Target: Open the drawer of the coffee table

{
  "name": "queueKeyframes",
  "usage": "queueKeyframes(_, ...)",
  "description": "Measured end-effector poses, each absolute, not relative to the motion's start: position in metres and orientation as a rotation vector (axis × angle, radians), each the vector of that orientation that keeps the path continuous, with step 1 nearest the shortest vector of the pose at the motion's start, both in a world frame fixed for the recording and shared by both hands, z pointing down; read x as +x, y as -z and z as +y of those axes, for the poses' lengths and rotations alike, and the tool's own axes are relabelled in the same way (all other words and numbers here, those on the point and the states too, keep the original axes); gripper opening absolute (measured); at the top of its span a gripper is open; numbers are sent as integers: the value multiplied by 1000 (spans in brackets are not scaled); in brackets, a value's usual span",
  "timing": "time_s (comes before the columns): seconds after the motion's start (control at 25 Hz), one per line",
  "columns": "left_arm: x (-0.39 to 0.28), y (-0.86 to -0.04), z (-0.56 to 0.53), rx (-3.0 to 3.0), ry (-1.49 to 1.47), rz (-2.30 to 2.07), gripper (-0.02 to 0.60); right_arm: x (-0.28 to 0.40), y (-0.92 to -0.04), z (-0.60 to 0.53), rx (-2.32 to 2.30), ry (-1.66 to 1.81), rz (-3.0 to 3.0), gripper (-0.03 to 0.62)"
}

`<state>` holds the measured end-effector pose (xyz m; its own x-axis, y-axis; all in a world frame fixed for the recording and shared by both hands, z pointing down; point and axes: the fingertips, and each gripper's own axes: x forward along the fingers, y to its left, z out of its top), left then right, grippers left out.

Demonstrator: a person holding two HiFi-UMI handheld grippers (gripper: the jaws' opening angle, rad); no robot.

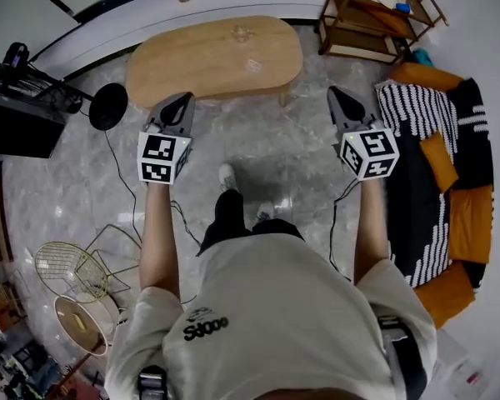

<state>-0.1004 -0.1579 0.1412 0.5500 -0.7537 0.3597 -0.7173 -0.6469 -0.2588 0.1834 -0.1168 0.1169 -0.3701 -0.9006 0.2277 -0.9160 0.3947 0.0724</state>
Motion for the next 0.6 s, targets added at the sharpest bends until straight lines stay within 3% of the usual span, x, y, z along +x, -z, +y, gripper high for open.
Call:
queueKeyframes(0.28,-131,-163,-249,-2706,628,1465,15,173,-121,-190,1654,-185,-2446,6)
queueKeyframes(0.6,-131,-194,-377,-2727,586,1358,15,167,-161,-296,1645,-238,-2330,5)
